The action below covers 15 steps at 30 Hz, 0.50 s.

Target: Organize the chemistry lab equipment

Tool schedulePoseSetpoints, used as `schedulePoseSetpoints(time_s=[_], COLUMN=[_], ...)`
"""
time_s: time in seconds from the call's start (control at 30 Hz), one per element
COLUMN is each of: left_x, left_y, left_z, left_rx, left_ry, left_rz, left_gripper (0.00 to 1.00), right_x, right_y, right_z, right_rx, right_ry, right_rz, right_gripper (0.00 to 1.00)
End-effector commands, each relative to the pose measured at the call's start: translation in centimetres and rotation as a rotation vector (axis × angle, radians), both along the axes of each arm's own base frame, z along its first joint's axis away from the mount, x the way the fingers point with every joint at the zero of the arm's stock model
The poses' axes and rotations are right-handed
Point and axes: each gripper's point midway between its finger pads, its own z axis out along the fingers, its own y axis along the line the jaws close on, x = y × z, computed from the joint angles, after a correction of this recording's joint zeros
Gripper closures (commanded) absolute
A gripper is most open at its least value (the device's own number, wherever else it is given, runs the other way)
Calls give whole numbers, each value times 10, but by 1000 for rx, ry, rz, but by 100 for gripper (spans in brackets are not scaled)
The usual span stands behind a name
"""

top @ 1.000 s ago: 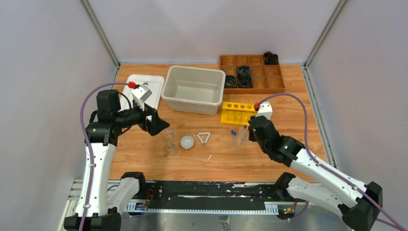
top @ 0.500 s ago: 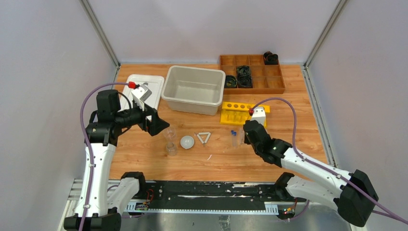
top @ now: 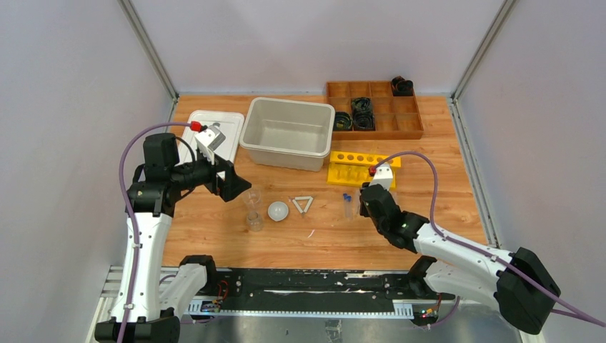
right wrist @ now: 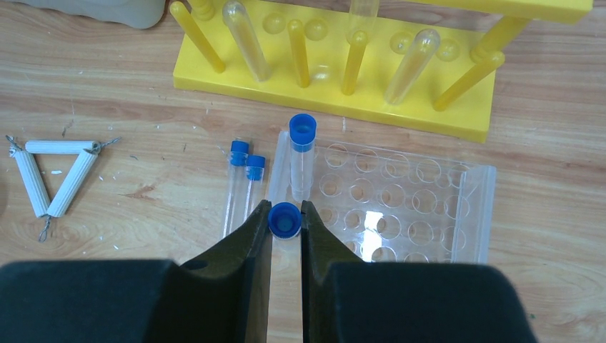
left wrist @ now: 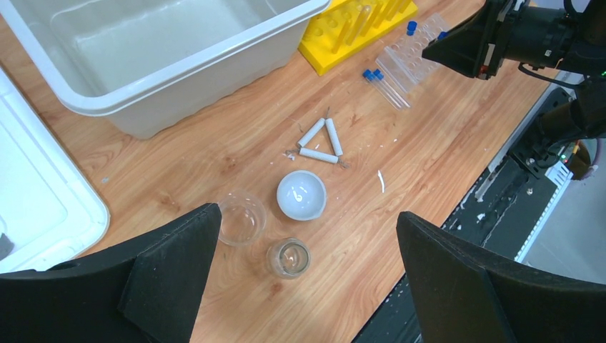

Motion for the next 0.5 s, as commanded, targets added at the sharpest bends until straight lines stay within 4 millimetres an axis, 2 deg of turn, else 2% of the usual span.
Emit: schedulePoseSetpoints(time_s=[0.0, 0.3, 0.47], left_x=[0, -1, -1], left_y=[1, 1, 1], left_z=[7, 8, 8], left_rx=[5, 5, 4], left_ry=[-30, -34, -34], left_rz=[1, 3, 2], left_gripper=[0, 0, 0], right_x=[4, 1, -3], right_y=[0, 2, 2], right_z=[-3, -4, -14], right_rx=[25, 26, 25], right_ry=[-19, -24, -12], right_rz=[-12, 16, 39], right_gripper=[100, 100, 100])
